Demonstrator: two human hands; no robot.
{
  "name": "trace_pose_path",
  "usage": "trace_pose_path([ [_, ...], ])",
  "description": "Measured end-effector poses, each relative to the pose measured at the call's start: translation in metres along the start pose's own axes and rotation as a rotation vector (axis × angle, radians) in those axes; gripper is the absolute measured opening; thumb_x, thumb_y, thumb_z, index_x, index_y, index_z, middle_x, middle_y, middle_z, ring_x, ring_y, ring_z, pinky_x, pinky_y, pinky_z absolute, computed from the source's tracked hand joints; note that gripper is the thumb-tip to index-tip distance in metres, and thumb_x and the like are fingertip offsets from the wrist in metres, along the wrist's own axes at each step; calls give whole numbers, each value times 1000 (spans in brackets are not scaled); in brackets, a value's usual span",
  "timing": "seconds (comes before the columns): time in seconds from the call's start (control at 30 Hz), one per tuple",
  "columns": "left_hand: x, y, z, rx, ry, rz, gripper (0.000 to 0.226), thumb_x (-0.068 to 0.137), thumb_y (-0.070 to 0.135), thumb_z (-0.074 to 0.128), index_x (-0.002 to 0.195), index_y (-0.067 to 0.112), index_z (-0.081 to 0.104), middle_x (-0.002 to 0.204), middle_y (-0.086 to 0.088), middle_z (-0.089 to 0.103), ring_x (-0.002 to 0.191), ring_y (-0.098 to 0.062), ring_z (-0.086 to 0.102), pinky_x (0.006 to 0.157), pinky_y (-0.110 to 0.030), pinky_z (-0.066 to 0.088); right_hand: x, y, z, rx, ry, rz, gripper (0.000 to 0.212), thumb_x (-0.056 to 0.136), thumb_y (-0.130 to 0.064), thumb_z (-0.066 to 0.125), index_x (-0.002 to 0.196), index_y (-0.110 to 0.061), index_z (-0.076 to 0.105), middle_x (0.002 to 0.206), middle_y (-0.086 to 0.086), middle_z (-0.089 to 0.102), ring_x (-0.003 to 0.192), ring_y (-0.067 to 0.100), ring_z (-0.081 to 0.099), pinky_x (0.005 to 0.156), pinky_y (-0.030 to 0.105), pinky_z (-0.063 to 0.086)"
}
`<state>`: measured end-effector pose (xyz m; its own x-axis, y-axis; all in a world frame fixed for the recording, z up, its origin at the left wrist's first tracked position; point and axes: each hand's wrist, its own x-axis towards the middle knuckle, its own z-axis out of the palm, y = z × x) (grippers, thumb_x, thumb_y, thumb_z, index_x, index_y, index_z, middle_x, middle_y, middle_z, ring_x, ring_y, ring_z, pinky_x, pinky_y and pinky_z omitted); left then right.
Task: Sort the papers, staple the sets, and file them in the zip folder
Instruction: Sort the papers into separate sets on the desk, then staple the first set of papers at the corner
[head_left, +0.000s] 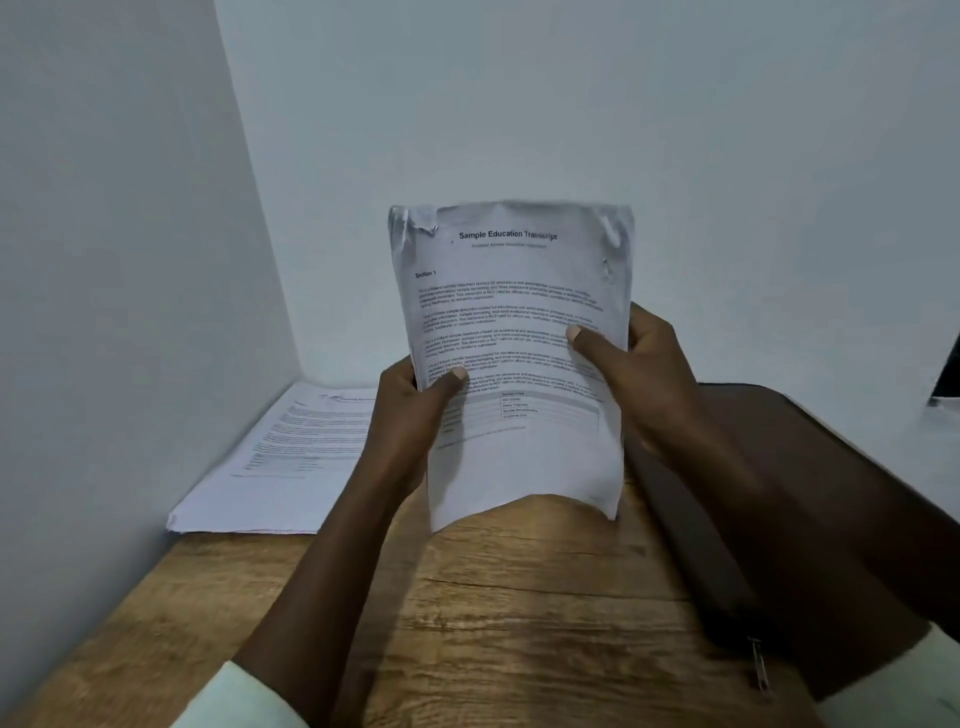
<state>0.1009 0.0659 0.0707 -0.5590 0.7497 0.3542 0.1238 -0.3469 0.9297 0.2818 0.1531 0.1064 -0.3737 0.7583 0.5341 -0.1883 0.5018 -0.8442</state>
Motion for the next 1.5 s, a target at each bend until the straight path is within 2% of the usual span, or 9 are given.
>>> trace_pose_path([
  [0.3, 0, -19, -6, 4, -101, -140, 29, 93, 12, 65, 122, 12, 66, 113, -1, 74, 107, -22, 70, 97, -41, 54, 3, 18, -4, 65, -22, 155, 18, 95, -9, 61, 107, -21, 69, 109, 4, 74, 101, 25, 71, 96, 50, 53],
  [0.57, -11, -22, -9, -357, -446, -462, 39, 94, 0, 55, 132, 6, 58, 131, -16, 64, 121, -33, 61, 100, -48, 50, 15, 26, -41, -162, 103, 198, 29, 81, -23, 77, 109, -24, 66, 99, 2, 76, 89, 22, 73, 82, 39, 58],
  [0.67, -20, -34, 10, -271, -509, -645, 36, 95, 4, 60, 130, 8, 60, 126, -13, 68, 112, -30, 67, 88, -41, 59, 15, 41, -62, -324, 119, 341, 25, 82, -10, 74, 103, -17, 64, 106, 12, 71, 81, 20, 67, 78, 28, 57],
  [0.77, -15, -45, 10, -3, -408, -632, 31, 94, 12, 65, 123, 2, 62, 107, -13, 75, 81, -20, 74, 62, -30, 60, -4, 62, -72, -446, 44, 428, 20, 87, 0, 67, 106, -7, 62, 100, 12, 67, 68, 10, 57, 51, 6, 43],
  [0.9, -8, -62, 8, 19, -211, -566, 26, 89, -2, 66, 113, -10, 60, 85, -13, 76, 64, -18, 72, 58, -30, 59, -16, 94, -83, -428, 66, 501, 15, 84, 0, 71, 84, -9, 60, 82, 10, 66, 70, 22, 61, 60, 27, 45],
  [1.13, -6, -69, 20, -90, -120, -494, 31, 86, -6, 67, 116, -3, 61, 103, -17, 75, 90, -34, 74, 73, -42, 62, -16, 101, -86, -376, 52, 532, 17, 84, -6, 75, 93, -10, 60, 100, 18, 71, 91, 35, 69, 86, 50, 55],
  [1.3, -9, -77, 24, -91, -15, -459, 22, 85, -10, 65, 106, -4, 62, 97, -18, 75, 86, -37, 74, 77, -52, 60, -15, 71, -72, -660, 122, 326, 51, 80, -16, 78, 125, -10, 55, 117, 7, 63, 107, 21, 61, 83, 23, 43],
  [1.4, -8, -79, 22, -78, -65, -468, 22, 84, -10, 67, 105, -5, 61, 100, -20, 75, 89, -38, 73, 81, -54, 59, -16, 31, -46, -605, 116, 116, 20, 85, -19, 69, 103, -25, 62, 84, -8, 67, 72, 2, 63, 57, 4, 39],
  [1.5, -7, -79, 21, -75, -94, -457, 20, 85, -11, 66, 103, -6, 61, 99, -20, 75, 87, -36, 74, 73, -45, 61, -9, 16, -23, -431, -27, 124, 6, 83, -24, 73, 83, -30, 70, 69, -10, 69, 66, 0, 65, 67, 18, 51],
])
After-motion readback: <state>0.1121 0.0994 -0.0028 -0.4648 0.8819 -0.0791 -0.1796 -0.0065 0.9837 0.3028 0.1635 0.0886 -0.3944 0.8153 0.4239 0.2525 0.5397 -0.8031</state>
